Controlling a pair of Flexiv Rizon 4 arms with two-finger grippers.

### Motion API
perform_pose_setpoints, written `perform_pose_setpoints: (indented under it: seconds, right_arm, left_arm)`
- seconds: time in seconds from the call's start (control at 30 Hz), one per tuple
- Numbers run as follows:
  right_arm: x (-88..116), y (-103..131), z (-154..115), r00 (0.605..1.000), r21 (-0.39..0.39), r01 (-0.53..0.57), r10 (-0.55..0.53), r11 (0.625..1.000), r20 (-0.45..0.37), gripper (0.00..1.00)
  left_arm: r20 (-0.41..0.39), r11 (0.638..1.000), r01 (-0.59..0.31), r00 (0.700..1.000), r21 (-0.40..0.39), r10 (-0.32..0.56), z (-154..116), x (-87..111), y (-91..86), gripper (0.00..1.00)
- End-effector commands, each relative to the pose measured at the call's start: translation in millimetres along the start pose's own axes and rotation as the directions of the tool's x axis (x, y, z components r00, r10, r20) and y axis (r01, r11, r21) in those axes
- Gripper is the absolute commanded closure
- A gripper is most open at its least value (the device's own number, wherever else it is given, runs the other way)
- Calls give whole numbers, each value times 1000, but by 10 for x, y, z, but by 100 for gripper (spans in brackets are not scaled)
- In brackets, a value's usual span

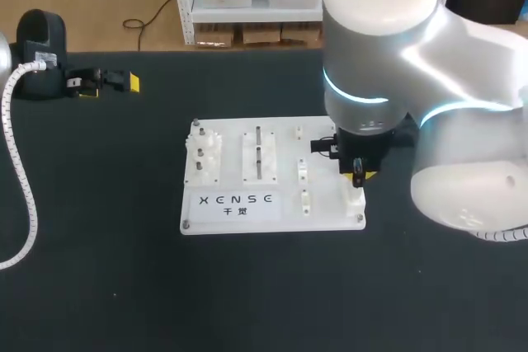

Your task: Insert the USB connector, Ethernet cable, and multi-pin plug into their matching sockets one by one.

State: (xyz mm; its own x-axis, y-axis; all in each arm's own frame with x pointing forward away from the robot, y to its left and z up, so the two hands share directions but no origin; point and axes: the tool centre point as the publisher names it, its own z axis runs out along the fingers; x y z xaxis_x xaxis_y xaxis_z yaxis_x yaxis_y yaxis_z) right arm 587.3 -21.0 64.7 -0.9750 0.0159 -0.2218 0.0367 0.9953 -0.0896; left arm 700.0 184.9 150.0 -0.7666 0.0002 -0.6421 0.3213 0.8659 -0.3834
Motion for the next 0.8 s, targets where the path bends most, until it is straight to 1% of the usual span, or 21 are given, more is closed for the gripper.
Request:
perform_pose_setpoints:
  seconds: [0.03,0.8]
  right_arm:
    - [1,8,87,1000,1,-1,1,1000,5,100]
    - [-27,-24,106,1000,-6,-12,12,1000,-3,100]
  left_arm:
    - [0,1000,0,1000,0,0,0,0,0,0]
    - [0,1000,0,1000,0,0,0,0,0,0]
